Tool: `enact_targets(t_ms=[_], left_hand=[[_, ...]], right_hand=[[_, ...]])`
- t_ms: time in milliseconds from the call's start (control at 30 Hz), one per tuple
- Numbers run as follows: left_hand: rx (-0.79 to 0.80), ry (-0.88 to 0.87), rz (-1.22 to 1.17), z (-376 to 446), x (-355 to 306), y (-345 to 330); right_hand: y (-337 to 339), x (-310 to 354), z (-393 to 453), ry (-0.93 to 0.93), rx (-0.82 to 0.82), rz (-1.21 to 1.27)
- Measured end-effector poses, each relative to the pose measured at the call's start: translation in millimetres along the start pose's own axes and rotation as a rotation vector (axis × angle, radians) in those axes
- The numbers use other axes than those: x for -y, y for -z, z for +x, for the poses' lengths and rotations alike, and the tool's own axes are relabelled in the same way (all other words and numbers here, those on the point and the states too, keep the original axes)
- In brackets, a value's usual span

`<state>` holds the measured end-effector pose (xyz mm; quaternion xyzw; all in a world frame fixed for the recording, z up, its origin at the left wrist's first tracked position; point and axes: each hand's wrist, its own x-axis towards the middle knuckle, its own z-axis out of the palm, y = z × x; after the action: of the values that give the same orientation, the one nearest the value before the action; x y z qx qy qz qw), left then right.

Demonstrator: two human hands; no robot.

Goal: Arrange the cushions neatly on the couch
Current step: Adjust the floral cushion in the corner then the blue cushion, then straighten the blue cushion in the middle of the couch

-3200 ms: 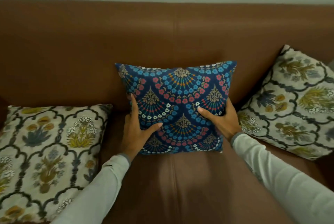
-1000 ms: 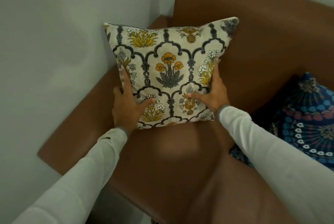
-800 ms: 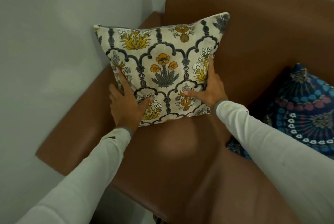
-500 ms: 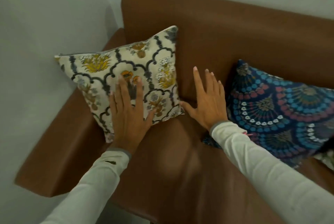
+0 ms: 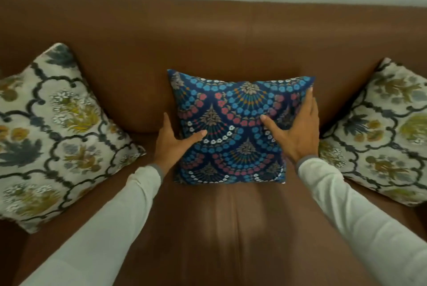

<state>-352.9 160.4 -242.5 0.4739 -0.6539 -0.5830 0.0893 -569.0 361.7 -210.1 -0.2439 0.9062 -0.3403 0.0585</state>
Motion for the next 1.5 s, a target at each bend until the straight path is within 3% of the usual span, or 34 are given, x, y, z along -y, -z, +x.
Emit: enact_targets(t_ms=[100,200,567,867,1267,1367,1500], left_hand=[[0.08,0.061,-0.155,7.6,-1.0,-14.0],[0.062,0.03,-0.199,7.3,-2.3,-25.3],[-0.02,-0.02,-0.221,1.2,-8.5,-31.7],[-0.036,-0.032,-0.229,-2.0,-2.3,-8.0],[-0.015,-0.062,-0.243,6.5,1.4,-20.8],[-0.05,-0.12,-0.108,10.4,4.2,-21.2],[-0.341,-0.398,0.492,2.8,1.4,-26.9]], right_hand=[[8.2,-34.0,9.7,-0.318,0.203,0.41],[0.4,-49.0,15.4,-0.351,0.359,0.531],[0.3,-49.0,14.9,-0.26,0.207,0.608],[-17.3,-28.9,3.6,-0.233,0.263,0.575],[-8.3,-39.7,5.2,-0.226,0.207,0.551],[-7.8,-39.6,5.3,-0.215,0.224,0.507],[-9.9,-46.0,6.8,-0.073,0.19,0.273]])
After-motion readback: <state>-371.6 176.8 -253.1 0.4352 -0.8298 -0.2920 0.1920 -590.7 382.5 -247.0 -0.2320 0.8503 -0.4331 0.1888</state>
